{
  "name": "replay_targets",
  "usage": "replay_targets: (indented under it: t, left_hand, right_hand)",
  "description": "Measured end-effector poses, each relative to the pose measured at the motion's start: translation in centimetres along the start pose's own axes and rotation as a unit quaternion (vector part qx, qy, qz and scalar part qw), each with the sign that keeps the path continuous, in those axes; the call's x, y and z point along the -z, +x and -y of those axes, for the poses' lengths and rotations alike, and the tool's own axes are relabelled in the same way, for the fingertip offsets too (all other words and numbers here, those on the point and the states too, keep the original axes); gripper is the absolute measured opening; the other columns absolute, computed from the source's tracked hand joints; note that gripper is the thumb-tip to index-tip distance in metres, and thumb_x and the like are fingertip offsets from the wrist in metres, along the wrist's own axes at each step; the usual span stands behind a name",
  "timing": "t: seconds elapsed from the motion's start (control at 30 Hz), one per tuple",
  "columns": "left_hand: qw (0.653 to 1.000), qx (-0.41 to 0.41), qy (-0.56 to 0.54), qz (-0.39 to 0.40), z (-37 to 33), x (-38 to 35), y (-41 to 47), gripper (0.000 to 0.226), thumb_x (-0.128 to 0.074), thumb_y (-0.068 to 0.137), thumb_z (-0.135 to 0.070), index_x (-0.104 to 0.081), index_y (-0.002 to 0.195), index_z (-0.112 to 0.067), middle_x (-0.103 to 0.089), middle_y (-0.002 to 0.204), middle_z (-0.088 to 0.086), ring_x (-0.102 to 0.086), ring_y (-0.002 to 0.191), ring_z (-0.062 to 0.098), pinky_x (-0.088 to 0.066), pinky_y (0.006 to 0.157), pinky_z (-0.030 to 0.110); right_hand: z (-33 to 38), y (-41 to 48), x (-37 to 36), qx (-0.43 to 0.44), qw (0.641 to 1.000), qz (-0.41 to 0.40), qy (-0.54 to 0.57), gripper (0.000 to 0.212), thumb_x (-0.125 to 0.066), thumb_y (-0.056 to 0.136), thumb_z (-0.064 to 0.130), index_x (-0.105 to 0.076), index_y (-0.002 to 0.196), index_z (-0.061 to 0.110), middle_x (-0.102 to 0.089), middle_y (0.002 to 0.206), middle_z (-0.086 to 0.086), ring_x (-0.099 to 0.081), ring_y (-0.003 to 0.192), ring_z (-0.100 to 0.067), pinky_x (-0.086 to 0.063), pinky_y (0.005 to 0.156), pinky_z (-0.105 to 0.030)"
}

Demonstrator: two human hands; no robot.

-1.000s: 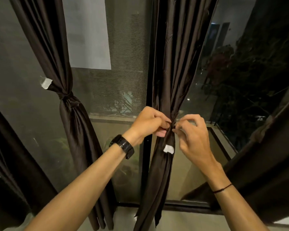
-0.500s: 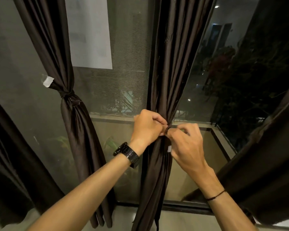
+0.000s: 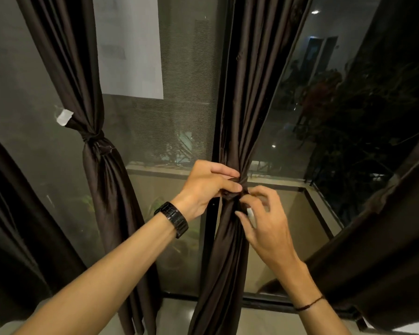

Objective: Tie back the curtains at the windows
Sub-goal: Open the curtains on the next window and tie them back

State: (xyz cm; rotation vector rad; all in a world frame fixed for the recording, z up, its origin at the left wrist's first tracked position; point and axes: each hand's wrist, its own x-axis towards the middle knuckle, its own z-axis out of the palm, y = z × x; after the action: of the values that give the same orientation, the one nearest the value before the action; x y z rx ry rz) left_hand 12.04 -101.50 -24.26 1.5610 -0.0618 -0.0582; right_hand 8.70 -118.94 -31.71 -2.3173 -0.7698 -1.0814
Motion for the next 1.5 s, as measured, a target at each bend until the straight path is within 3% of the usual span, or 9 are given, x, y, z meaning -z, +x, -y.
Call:
replay_targets:
  t: [0.17,0.4,0.63,0.73,0.83,0.97,1.27,1.43,1.5]
  left_hand:
    - [0.999,-0.021,0.050,0.007,0.0,1.2,-0.1,0.037,-0.084,0.070,0.016,-0.080,0.098,-0.009,-0.081,0.088,0.008,-0.077,0.086,0.017,-0.061,0.080,0.025]
    - [0.976,-0.147,0.161,0.001,1.1,-0.2,-1.3,0.039,-0.084,0.071,0.013,-0.066,0.094,-0.013,-0.078,0.077,-0.001,-0.076,0.073,0.015,-0.064,0.072,0.033]
    - [0.979,-0.155,0.131,-0.028,2.3,0.9,-1.6,0.056,-0.084,0.069,0.002,-0.038,0.089,-0.024,-0.072,0.074,0.021,-0.058,0.061,0.023,-0.053,0.063,0.048]
    - [0.992,-0.117,0.053,-0.003,2.1,1.6,-1.5,0.062,-0.087,0.060,-0.002,-0.037,0.089,-0.023,-0.072,0.087,0.031,-0.067,0.073,0.030,-0.060,0.078,0.057]
    - [0.995,-0.091,0.017,0.021,2.1,2.4,-1.2,0.064,-0.086,0.066,0.010,-0.036,0.092,-0.020,-0.073,0.090,0.031,-0.071,0.078,0.031,-0.060,0.086,0.056]
    - [0.993,-0.086,0.035,0.066,1.6,2.3,-0.8,0.062,-0.080,0.073,0.021,-0.035,0.093,-0.017,-0.070,0.072,0.002,-0.071,0.064,0.018,-0.060,0.072,0.034]
    - [0.950,-0.170,0.258,0.049,0.0,2.3,-1.2,0.062,-0.081,0.076,0.010,-0.036,0.084,-0.030,-0.065,0.078,0.019,-0.062,0.063,0.013,-0.059,0.073,0.054]
    - [0.949,-0.183,0.253,0.038,0.2,2.5,-1.4,0.061,-0.080,0.076,0.013,-0.034,0.086,-0.027,-0.071,0.083,0.021,-0.060,0.059,0.023,-0.053,0.060,0.038]
    - [0.941,-0.204,0.268,0.034,0.5,2.4,-1.8,0.059,-0.075,0.078,0.014,-0.032,0.086,-0.026,-0.073,0.081,0.015,-0.066,0.061,0.033,-0.054,0.058,0.046]
  right_hand:
    - [0.6,1.0,2.1,-0.052,0.996,-0.035,0.068,0.010,-0.079,0.084,0.002,-0.077,0.092,0.009,-0.071,0.091,0.002,-0.065,0.085,-0.004,-0.054,0.077,-0.020]
    - [2.9,5.2,2.7,-0.224,0.912,-0.120,0.322,0.011,-0.080,0.081,-0.002,-0.078,0.090,0.004,-0.074,0.085,-0.005,-0.074,0.075,-0.013,-0.058,0.069,-0.023]
    - [1.7,2.6,0.0,0.019,0.997,-0.049,0.065,0.035,-0.072,0.093,0.005,-0.068,0.128,0.004,-0.066,0.134,-0.006,-0.061,0.126,-0.010,-0.047,0.108,-0.028]
    - [0.7,1.9,-0.2,0.092,0.993,-0.011,-0.067,0.048,-0.063,0.093,0.005,-0.060,0.140,0.011,-0.054,0.150,0.000,-0.051,0.137,-0.016,-0.044,0.101,-0.044]
    - [0.7,2.1,0.3,0.069,0.983,0.027,-0.168,0.062,-0.065,0.086,0.021,-0.054,0.147,0.022,-0.047,0.155,0.010,-0.045,0.134,-0.034,-0.033,0.091,-0.046]
    - [1.2,2.6,0.3,0.037,0.973,0.041,-0.224,0.053,-0.070,0.090,0.028,-0.057,0.141,0.021,-0.056,0.139,0.000,-0.047,0.112,-0.032,-0.031,0.081,-0.044]
    - [1.9,6.3,1.9,0.010,0.964,0.104,-0.243,0.017,-0.055,0.080,0.023,-0.067,0.090,0.018,-0.043,0.102,-0.004,-0.042,0.097,-0.030,-0.031,0.074,-0.045]
    - [1.5,6.3,1.1,-0.023,0.968,0.135,-0.210,0.024,-0.065,0.068,0.029,-0.068,0.090,0.021,-0.039,0.105,-0.001,-0.036,0.097,-0.027,-0.030,0.073,-0.042]
    - [1.8,6.2,0.5,-0.044,0.968,0.141,-0.202,0.027,-0.072,0.063,0.031,-0.070,0.088,0.022,-0.039,0.106,-0.002,-0.036,0.098,-0.028,-0.030,0.073,-0.042]
